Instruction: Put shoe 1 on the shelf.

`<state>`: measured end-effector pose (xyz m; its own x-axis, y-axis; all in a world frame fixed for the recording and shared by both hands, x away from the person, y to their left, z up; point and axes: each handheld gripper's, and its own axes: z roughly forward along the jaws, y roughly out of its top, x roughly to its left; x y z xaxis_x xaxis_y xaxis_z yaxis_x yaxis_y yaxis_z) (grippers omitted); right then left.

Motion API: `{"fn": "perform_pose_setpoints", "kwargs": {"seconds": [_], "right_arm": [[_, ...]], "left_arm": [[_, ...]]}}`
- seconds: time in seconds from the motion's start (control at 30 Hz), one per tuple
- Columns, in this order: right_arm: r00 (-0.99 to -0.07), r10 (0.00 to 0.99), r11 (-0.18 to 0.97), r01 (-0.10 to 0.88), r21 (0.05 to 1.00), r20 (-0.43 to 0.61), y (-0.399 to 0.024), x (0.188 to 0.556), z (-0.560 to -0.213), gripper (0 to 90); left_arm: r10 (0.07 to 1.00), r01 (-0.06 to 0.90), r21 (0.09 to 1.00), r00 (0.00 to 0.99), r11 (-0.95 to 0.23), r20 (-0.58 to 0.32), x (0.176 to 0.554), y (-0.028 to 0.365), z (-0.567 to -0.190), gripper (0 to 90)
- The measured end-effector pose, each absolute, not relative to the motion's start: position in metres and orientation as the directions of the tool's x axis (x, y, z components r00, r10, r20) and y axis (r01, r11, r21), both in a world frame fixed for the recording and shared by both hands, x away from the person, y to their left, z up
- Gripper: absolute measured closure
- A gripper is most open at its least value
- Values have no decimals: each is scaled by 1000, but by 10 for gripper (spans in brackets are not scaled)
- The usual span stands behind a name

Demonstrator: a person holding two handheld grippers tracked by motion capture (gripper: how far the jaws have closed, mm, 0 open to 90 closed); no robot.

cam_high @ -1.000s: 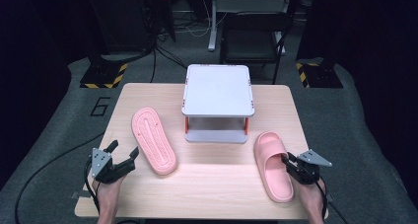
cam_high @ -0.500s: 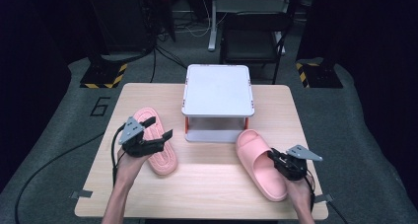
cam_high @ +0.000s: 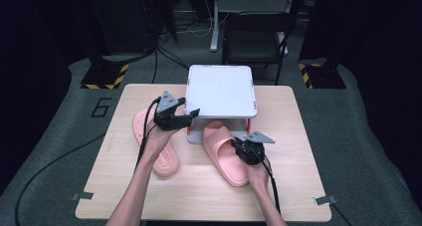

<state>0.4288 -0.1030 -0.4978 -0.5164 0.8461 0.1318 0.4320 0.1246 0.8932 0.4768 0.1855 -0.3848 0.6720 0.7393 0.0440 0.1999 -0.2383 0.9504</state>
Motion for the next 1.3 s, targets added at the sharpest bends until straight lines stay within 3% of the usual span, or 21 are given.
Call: {"fn": "perform_pose_setpoints", "kwargs": {"seconds": [0.37,0.53,0.77,1.0,1.13,1.3], "right_arm": [[-394,901,8,427,904,178,-59,463,-505,781],[-439,882,20,398,917,172,-62,464,-499,510],[-584,807,144,328,934,81,-98,437,-484,239],[-746,666,334,317,887,15,-117,394,-496,216],[-771,635,446,306,841,-56,-113,382,-508,239],[-756,655,436,347,830,-28,-106,388,-519,244]], "left_arm": [[762,265,934,647,-240,13,494,172,-395,330],[765,263,934,644,-240,15,494,172,-395,332],[768,262,936,640,-237,16,493,173,-395,336],[765,263,933,644,-247,21,492,173,-395,339],[768,262,935,640,-238,16,492,173,-395,339],[770,259,938,638,-231,14,493,173,-395,340]]}}
